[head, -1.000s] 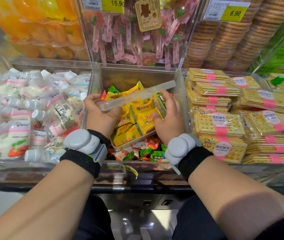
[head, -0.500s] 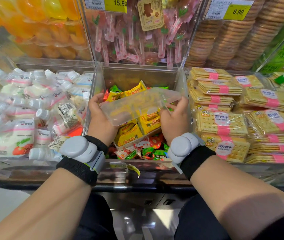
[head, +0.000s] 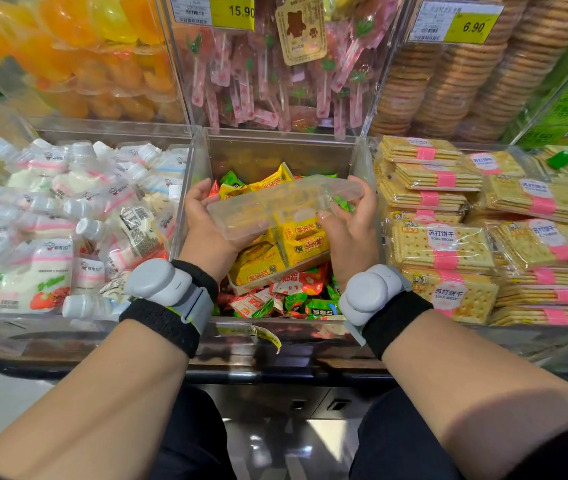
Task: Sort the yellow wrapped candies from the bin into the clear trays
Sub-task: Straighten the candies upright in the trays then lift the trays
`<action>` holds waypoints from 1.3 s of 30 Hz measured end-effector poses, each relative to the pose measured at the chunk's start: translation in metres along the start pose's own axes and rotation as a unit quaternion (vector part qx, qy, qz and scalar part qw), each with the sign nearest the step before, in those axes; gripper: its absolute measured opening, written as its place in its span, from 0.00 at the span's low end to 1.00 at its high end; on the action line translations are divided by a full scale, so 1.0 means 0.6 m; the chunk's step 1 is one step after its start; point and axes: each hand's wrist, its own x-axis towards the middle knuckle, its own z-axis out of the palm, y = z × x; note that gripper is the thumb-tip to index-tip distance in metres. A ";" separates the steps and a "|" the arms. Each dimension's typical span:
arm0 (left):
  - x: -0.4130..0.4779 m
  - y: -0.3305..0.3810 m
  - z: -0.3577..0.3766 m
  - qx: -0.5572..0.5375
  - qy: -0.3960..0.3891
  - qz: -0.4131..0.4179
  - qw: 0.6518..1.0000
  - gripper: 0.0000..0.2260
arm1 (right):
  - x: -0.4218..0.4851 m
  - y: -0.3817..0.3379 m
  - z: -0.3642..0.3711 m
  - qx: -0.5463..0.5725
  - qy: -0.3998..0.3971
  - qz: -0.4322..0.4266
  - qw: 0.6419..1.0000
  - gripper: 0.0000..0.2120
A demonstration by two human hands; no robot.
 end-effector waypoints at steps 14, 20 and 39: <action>0.000 -0.011 -0.004 -0.121 -0.011 0.054 0.991 0.43 | 0.005 0.002 -0.001 -0.067 0.058 -0.027 0.996 0.19; 0.001 -0.009 -0.009 -0.159 -0.007 0.004 0.987 0.38 | 0.007 0.008 0.001 -0.076 0.075 -0.014 0.994 0.20; 0.011 -0.041 0.000 -0.084 -0.051 -0.025 0.995 0.44 | 0.016 0.023 0.001 -0.102 0.042 0.024 0.994 0.19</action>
